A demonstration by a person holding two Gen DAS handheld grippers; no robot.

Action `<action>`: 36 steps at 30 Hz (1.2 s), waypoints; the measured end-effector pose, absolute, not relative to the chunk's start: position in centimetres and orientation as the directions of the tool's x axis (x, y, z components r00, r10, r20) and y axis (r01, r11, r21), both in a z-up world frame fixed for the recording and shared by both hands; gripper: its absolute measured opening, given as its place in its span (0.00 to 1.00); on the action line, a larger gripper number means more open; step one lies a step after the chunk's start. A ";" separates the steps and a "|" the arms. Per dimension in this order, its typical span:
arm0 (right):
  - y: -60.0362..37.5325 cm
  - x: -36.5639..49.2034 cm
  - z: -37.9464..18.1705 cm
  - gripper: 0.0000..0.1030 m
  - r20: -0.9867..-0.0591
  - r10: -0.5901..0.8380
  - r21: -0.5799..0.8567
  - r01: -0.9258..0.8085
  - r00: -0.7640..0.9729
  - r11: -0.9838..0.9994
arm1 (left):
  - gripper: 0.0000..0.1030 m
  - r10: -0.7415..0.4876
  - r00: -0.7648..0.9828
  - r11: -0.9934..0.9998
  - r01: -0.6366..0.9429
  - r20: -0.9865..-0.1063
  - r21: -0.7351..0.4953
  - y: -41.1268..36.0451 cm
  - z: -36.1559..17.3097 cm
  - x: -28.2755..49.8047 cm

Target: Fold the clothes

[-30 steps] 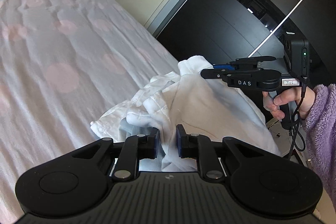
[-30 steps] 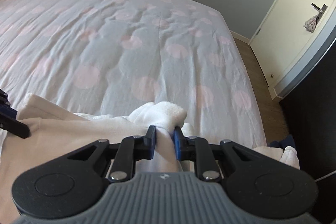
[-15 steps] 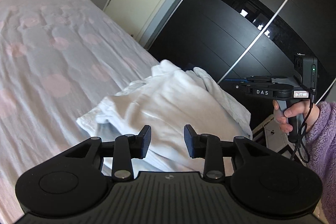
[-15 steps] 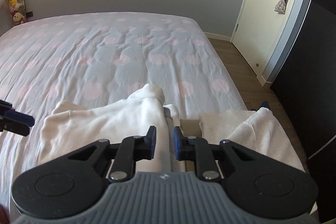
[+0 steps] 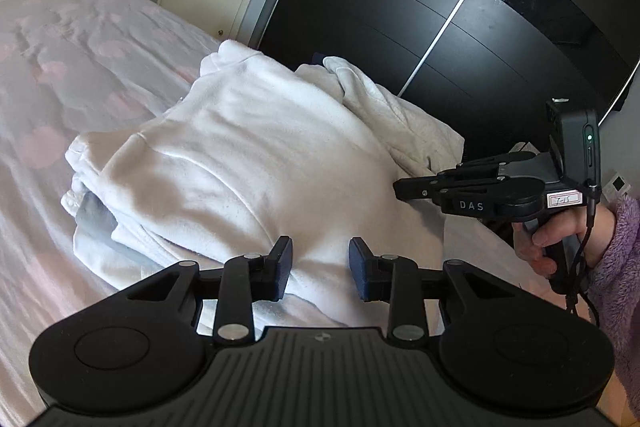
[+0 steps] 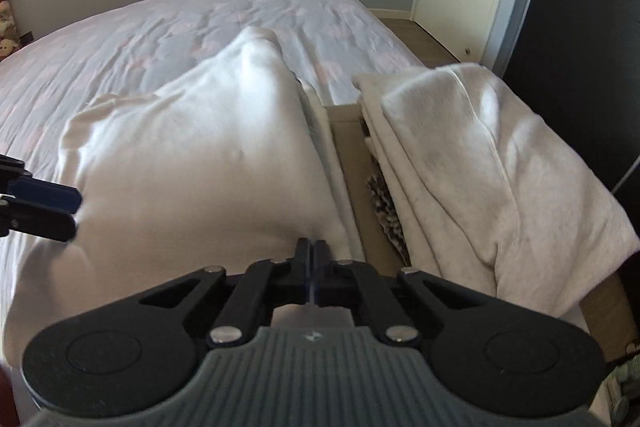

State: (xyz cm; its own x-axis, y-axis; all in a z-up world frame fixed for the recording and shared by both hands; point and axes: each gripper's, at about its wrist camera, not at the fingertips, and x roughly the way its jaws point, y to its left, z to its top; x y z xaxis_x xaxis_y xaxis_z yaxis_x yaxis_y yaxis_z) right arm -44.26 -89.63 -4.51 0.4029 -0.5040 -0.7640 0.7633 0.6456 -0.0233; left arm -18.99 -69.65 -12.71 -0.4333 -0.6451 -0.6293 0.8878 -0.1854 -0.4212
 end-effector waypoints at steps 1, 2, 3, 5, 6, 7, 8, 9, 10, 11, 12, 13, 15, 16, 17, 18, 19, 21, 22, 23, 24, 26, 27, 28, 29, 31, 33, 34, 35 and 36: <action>-89.7 -44.4 -4.8 0.00 -0.763 -0.506 -0.017 0.770 0.402 0.638 | 0.25 -0.636 -0.435 -0.189 0.888 -0.637 -0.418 -69.9 -13.0 -19.1; -89.8 -44.5 -5.1 0.00 -0.762 -0.507 -0.010 0.775 0.403 0.631 | 0.25 -0.628 -0.437 -0.193 0.889 -0.644 -0.414 -70.2 -13.3 -19.3; -89.9 -44.6 -5.1 0.00 -0.761 -0.505 0.003 0.781 0.407 0.625 | 0.24 -0.626 -0.434 -0.193 0.891 -0.648 -0.411 -70.3 -13.4 -19.2; -90.2 -45.0 -5.1 0.00 -0.764 -0.497 0.022 0.786 0.412 0.617 | 0.24 -0.622 -0.432 -0.196 0.893 -0.653 -0.404 -70.5 -13.4 -19.1; -90.2 -45.0 -5.1 0.00 -0.766 -0.495 0.029 0.791 0.410 0.611 | 0.24 -0.621 -0.430 -0.198 0.895 -0.656 -0.400 -70.4 -13.3 -19.1; -90.2 -45.0 -5.0 0.00 -0.768 -0.493 0.035 0.796 0.408 0.604 | 0.24 -0.619 -0.428 -0.200 0.897 -0.659 -0.395 -70.4 -13.3 -19.1; -90.0 -44.8 -4.9 0.00 -0.771 -0.497 0.029 0.801 0.399 0.598 | 0.24 -0.619 -0.422 -0.198 0.900 -0.663 -0.388 -70.3 -13.1 -19.1; -89.8 -44.6 -4.8 0.00 -0.774 -0.503 0.015 0.804 0.386 0.594 | 0.24 -0.619 -0.415 -0.196 0.904 -0.667 -0.380 -70.1 -12.9 -19.2; -89.6 -44.2 -4.6 0.00 -0.777 -0.509 -0.002 0.808 0.369 0.589 | 0.24 -0.622 -0.408 -0.192 0.907 -0.668 -0.375 -69.8 -12.6 -19.3; -89.3 -44.0 -4.4 0.00 -0.781 -0.514 -0.015 0.812 0.354 0.583 | 0.24 -0.626 -0.401 -0.187 0.910 -0.669 -0.371 -69.5 -12.2 -19.4; -88.9 -44.0 -3.8 0.00 -0.778 -0.518 -0.009 0.818 0.356 0.576 | 0.24 -0.633 -0.395 -0.180 0.911 -0.665 -0.370 -69.0 -11.8 -19.3; -88.5 -44.1 -3.3 0.03 -0.772 -0.522 0.001 0.823 0.362 0.568 | 0.24 -0.641 -0.389 -0.174 0.913 -0.662 -0.369 -68.5 -11.4 -19.1; -87.7 -44.4 -2.1 0.09 -0.762 -0.531 0.022 0.833 0.372 0.552 | 0.27 -0.657 -0.366 -0.162 0.922 -0.660 -0.350 -67.3 -10.5 -18.8; -87.1 -44.6 -1.4 0.10 -0.756 -0.531 0.046 0.839 0.384 0.542 | 0.31 -0.664 -0.352 -0.158 0.929 -0.660 -0.336 -66.7 -10.0 -18.7; -86.5 -44.9 -0.8 0.10 -0.750 -0.530 0.068 0.843 0.396 0.533 | 0.35 -0.671 -0.337 -0.153 0.934 -0.660 -0.322 -66.0 -9.5 -18.6; -85.5 -45.0 -0.1 0.13 -0.741 -0.534 0.079 0.843 0.407 0.532 | 0.46 -0.683 -0.325 -0.150 0.939 -0.654 -0.311 -65.4 -8.9 -18.5; -84.6 -45.2 0.6 0.22 -0.731 -0.540 0.088 0.842 0.417 0.532 | 0.53 -0.696 -0.316 -0.147 0.942 -0.645 -0.303 -64.7 -8.3 -18.5; -82.4 -45.4 1.9 0.34 -0.709 -0.557 0.088 0.838 0.433 0.539 | 0.54 -0.716 -0.311 -0.155 0.944 -0.625 -0.292 -63.5 -7.0 -18.7; -81.2 -45.6 2.6 0.35 -0.696 -0.564 0.090 0.833 0.444 0.545 | 0.56 -0.726 -0.305 -0.159 0.946 -0.616 -0.282 -62.9 -6.3 -19.0; -79.9 -45.8 3.3 0.36 -0.683 -0.571 0.091 0.828 0.456 0.553 | 0.57 -0.737 -0.300 -0.163 0.949 -0.606 -0.271 -62.4 -5.6 -19.3; -78.9 -46.0 3.9 0.38 -0.672 -0.576 0.093 0.826 0.464 0.556 | 0.61 -0.750 -0.293 -0.169 0.952 -0.594 -0.256 -61.7 -4.8 -19.7; -76.6 -46.5 5.3 0.44 -0.642 -0.599 0.086 0.821 0.478 0.564 | 0.66 -0.775 -0.279 -0.182 0.958 -0.566 -0.223 -60.4 -3.3 -20.3; -75.4 -46.7 5.9 0.52 -0.626 -0.611 0.080 0.819 0.485 0.568 | 0.72 -0.788 -0.263 -0.181 0.963 -0.556 -0.199 -59.7 -2.6 -20.8; -74.3 -46.9 6.5 0.58 -0.609 -0.623 0.073 0.817 0.491 0.573 | 0.72 -0.803 -0.240 -0.177 0.970 -0.545 -0.167 -59.0 -1.9 -21.3; -73.0 -47.1 7.0 0.60 -0.590 -0.638 0.067 0.818 0.494 0.572 | 0.72 -0.818 -0.217 -0.172 0.976 -0.532 -0.133 -58.3 -1.2 -21.9; -71.0 -47.6 7.9 0.64 -0.565 -0.656 0.070 0.821 0.500 0.566 | 0.73 -0.846 -0.156 -0.146 0.987 -0.509 -0.060 -57.0 0.0 -23.0; -68.8 -48.0 8.7 0.65 -0.539 -0.682 0.068 0.832 0.495 0.550 | 0.73 -0.873 -0.106 -0.110 0.994 -0.476 -0.020 -55.7 0.9 -23.8; -67.8 -48.1 9.0 0.65 -0.527 -0.695 0.063 0.838 0.489 0.542 | 0.73 -0.883 -0.098 -0.103 0.995 -0.459 -0.015 -55.0 1.3 -24.0; -66.8 -48.3 9.3 0.65 -0.514 -0.711 0.055 0.845 0.480 0.531 | 0.73 -0.892 -0.098 -0.101 0.995 -0.442 -0.018 -54.3 1.6 -24.2; -65.9 -48.5 9.6 0.67 -0.501 -0.724 0.053 0.852 0.475 0.521 | 0.74 -0.899 -0.094 -0.094 0.995 -0.429 -0.022 -53.7 1.9 -24.3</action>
